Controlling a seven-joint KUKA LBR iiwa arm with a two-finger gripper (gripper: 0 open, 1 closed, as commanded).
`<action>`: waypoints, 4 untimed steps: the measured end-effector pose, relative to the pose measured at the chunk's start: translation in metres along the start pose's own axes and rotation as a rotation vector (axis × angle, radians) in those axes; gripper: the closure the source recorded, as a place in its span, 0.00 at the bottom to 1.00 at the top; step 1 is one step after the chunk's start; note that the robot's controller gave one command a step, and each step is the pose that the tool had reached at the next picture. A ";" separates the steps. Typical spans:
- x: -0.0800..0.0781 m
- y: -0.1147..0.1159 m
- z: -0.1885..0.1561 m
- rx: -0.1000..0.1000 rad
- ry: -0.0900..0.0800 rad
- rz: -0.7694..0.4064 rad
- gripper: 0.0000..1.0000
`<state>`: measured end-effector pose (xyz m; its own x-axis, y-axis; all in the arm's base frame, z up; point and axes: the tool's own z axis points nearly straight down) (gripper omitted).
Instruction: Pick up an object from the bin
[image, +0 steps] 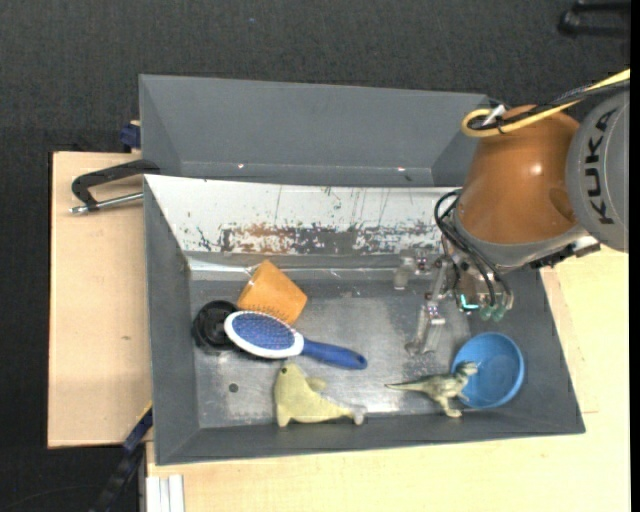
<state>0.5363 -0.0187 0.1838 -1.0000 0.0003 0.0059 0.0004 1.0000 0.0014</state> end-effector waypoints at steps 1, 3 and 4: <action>0.029 0.053 0.022 -0.002 -0.002 0.097 0.00; 0.035 0.056 0.114 0.000 -0.004 0.180 0.00; 0.035 0.056 0.114 0.000 -0.006 0.181 1.00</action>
Offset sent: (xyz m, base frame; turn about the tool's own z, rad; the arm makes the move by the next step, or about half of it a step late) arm -0.0282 0.0490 -0.0215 0.1018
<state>0.5008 0.0375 0.0704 -0.9837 0.1799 0.0004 0.1799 0.9837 0.0009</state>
